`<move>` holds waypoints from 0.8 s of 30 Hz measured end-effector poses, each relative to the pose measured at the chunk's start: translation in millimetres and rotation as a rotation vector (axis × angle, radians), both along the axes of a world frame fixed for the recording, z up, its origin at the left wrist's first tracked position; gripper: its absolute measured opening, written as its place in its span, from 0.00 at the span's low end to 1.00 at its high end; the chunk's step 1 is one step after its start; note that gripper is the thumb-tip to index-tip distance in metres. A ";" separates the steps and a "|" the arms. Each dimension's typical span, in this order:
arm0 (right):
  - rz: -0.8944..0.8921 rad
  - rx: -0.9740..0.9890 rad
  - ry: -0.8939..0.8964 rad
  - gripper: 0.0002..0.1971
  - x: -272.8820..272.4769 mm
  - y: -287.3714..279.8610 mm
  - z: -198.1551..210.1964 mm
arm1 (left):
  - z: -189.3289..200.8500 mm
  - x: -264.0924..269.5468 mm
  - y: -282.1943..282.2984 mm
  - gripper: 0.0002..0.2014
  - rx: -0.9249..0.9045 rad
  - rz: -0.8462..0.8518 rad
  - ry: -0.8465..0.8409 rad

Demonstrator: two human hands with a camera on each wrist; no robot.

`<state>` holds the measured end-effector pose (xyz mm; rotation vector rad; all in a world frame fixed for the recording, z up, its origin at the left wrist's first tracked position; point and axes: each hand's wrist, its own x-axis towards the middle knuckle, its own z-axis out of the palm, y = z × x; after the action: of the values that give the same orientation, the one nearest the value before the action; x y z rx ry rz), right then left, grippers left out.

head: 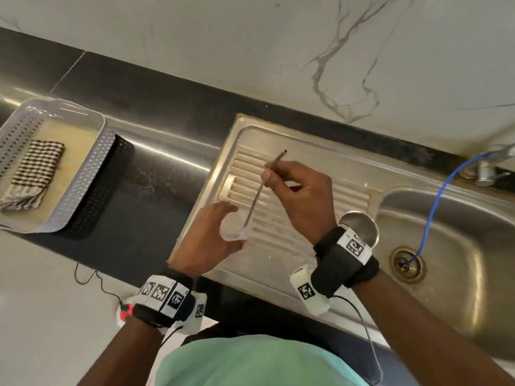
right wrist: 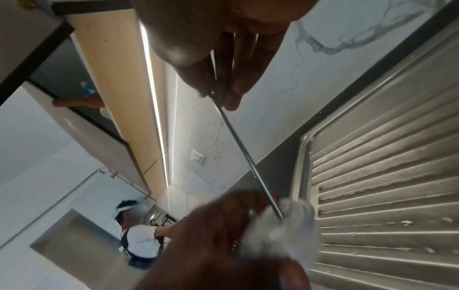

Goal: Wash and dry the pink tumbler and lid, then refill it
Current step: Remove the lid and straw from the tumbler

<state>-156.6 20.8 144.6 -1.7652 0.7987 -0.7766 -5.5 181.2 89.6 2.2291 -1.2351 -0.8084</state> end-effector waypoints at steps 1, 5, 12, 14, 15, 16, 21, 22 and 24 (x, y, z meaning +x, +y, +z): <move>-0.022 0.044 -0.023 0.07 7.2 -6.1 -2.2 | -5.1 5.4 8.5 0.38 0.043 0.014 -0.005; -0.093 0.202 0.113 0.06 41.5 -28.7 -38.3 | -13.0 22.4 35.3 0.36 0.139 0.139 0.038; -0.115 0.379 0.456 0.11 83.2 -33.4 -128.0 | -10.9 26.3 51.1 0.28 0.097 0.257 0.139; -0.117 0.357 0.517 0.13 88.1 -32.9 -137.9 | -9.6 24.1 51.7 0.25 0.070 0.260 0.163; -0.118 0.350 0.538 0.14 88.7 -33.2 -141.0 | -8.3 22.5 51.0 0.24 0.063 0.266 0.181; -0.118 0.356 0.550 0.15 88.4 -33.7 -144.0 | -7.1 21.1 50.7 0.23 0.057 0.278 0.206; -0.059 0.269 0.547 0.23 69.8 -19.8 -118.5 | -2.0 13.3 43.2 0.16 0.003 0.320 0.339; 0.002 0.235 0.499 0.22 59.3 -9.4 -107.7 | -1.5 11.7 40.5 0.18 0.000 0.333 0.365; 0.192 0.251 0.362 0.17 32.9 19.8 -79.2 | 1.2 7.0 33.1 0.25 -0.022 0.390 0.457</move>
<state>-123.7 40.6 65.3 -1.7422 0.9030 -0.2183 1.5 214.2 90.8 2.0159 -0.5711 -1.0528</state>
